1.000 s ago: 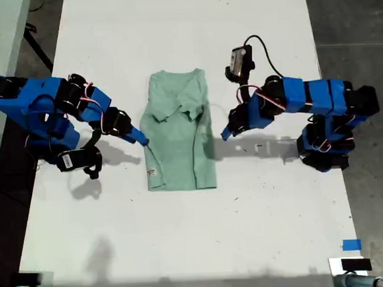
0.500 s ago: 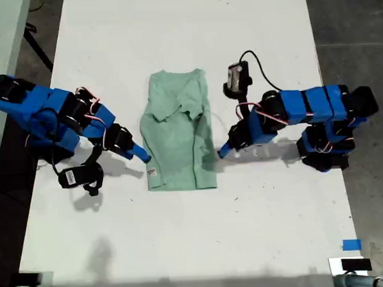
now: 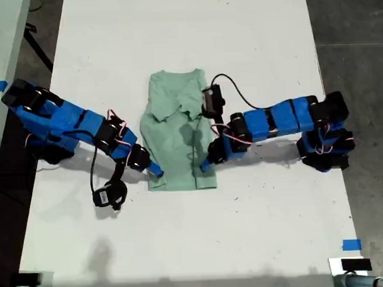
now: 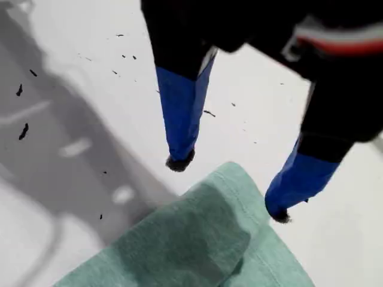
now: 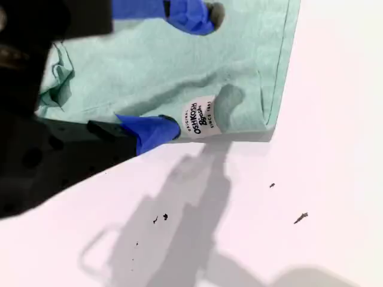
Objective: Fold t-shirt
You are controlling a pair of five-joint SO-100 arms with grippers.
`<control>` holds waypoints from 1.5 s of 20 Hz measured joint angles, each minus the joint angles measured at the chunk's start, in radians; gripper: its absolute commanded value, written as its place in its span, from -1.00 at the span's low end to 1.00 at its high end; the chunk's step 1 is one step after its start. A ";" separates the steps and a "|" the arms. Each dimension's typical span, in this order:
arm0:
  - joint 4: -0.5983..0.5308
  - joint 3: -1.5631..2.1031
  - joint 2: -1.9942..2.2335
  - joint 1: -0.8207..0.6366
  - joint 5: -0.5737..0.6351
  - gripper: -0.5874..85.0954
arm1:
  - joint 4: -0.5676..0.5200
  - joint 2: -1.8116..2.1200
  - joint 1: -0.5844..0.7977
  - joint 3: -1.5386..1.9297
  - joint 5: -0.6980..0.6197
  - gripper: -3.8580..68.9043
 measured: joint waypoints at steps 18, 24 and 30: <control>-0.213 0.031 -0.244 -0.002 -0.160 -0.99 | -0.109 -0.472 -0.031 -0.356 0.051 -0.93; 0.051 -0.190 -0.153 0.015 -0.046 -0.99 | 0.060 -0.318 -0.032 -0.370 0.043 -0.93; 0.160 -0.442 -0.190 0.054 0.000 -0.99 | 0.066 -0.199 -0.043 -0.368 0.071 -0.93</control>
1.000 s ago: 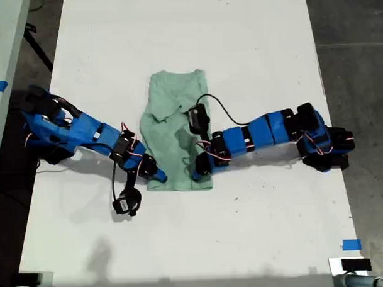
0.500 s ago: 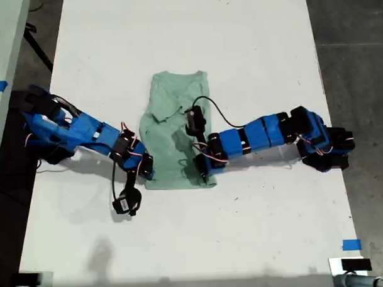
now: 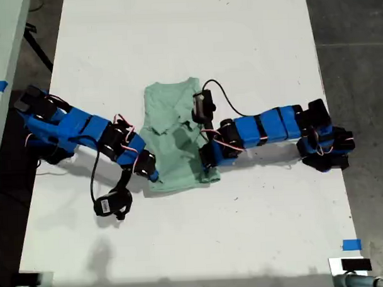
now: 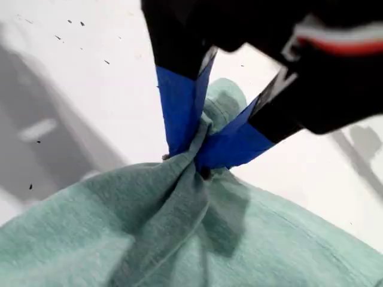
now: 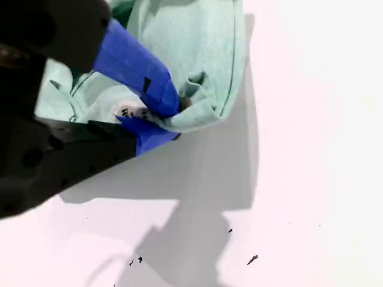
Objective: Fold t-shirt
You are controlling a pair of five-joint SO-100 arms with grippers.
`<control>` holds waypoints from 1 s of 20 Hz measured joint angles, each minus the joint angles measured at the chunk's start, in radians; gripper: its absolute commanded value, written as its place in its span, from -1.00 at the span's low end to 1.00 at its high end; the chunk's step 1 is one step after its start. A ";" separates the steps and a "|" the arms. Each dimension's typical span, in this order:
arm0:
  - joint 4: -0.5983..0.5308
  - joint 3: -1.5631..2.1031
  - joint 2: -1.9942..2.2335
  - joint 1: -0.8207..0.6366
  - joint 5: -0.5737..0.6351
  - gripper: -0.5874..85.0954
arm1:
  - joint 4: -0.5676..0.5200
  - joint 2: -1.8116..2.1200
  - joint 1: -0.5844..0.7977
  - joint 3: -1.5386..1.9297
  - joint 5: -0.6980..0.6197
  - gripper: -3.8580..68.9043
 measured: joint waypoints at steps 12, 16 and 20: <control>0.092 -0.015 0.058 -0.371 0.186 -0.99 | -0.089 0.015 0.287 0.012 -0.160 -0.93; 0.117 -0.015 0.067 -0.560 0.298 -0.99 | -0.164 0.015 0.449 0.014 -0.272 -0.93; 0.120 -0.015 0.067 -0.652 0.356 -0.95 | -0.199 0.005 0.525 0.014 -0.313 -0.90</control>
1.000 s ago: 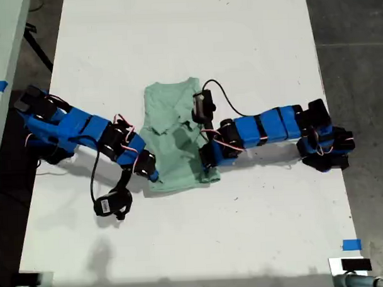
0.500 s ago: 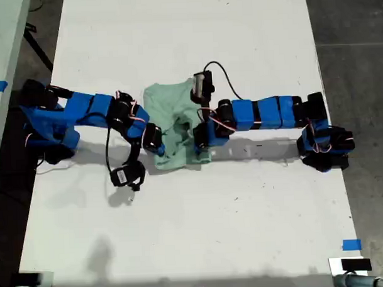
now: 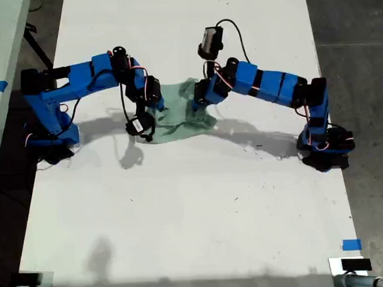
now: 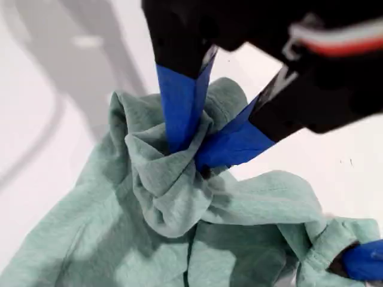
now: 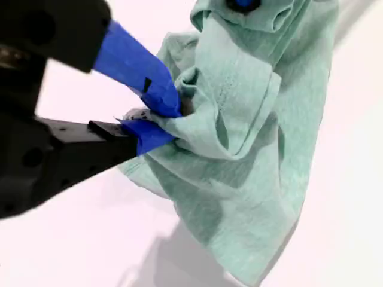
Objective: Fold t-shirt
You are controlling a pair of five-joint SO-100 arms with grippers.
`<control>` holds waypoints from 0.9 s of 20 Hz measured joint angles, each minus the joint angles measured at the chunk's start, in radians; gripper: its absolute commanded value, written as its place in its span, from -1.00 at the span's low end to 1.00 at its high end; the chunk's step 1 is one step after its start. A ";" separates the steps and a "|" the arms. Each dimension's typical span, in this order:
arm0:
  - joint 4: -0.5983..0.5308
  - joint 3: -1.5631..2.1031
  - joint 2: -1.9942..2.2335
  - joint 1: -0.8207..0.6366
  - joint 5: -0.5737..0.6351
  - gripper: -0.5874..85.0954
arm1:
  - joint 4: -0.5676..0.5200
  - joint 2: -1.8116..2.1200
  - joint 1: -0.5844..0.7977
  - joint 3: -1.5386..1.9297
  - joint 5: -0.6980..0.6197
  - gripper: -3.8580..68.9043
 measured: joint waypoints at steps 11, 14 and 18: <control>-0.282 0.362 0.385 -0.311 0.169 -0.29 | -0.038 0.054 0.206 -0.003 -0.201 -0.13; -0.301 0.512 0.598 -0.445 0.209 -0.31 | -0.008 0.156 0.313 0.021 -0.241 -0.18; -0.313 0.703 0.868 -0.563 0.242 -0.39 | 0.012 0.364 0.437 0.207 -0.276 -0.27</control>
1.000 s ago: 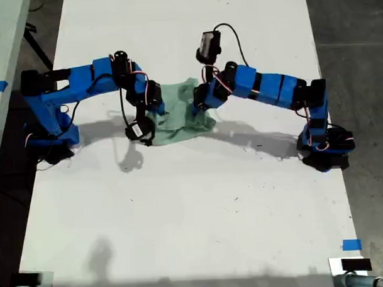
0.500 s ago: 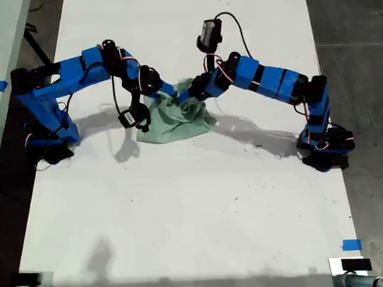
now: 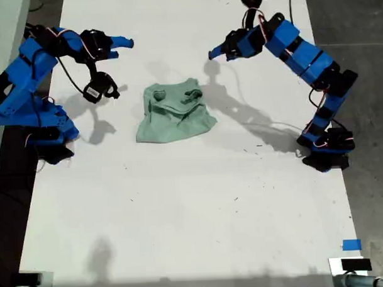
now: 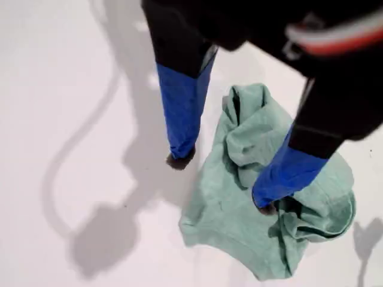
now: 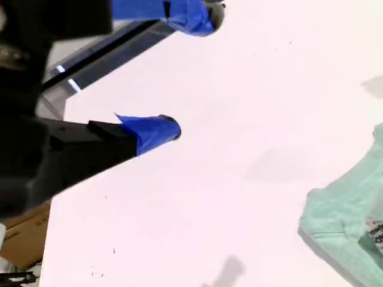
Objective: Fold t-shirt
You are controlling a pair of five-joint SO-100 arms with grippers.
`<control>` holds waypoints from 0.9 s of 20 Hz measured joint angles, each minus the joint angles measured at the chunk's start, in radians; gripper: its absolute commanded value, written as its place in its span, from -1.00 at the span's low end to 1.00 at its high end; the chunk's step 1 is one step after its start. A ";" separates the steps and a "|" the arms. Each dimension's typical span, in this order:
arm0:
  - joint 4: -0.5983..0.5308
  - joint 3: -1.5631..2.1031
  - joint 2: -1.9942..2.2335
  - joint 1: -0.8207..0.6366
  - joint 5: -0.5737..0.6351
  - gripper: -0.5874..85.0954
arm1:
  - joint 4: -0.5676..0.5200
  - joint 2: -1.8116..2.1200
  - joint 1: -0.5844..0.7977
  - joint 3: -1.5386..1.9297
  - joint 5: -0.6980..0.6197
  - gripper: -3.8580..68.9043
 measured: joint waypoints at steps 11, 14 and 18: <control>0.144 0.678 1.039 0.112 -0.152 -0.99 | 0.072 1.224 -0.078 1.146 0.275 -0.93; 0.219 0.781 1.155 0.272 -0.202 -0.99 | 0.084 1.651 -0.321 1.442 0.508 -0.93; 0.187 0.940 1.173 0.448 -0.256 -0.99 | -0.069 1.784 -0.540 1.652 0.578 -0.92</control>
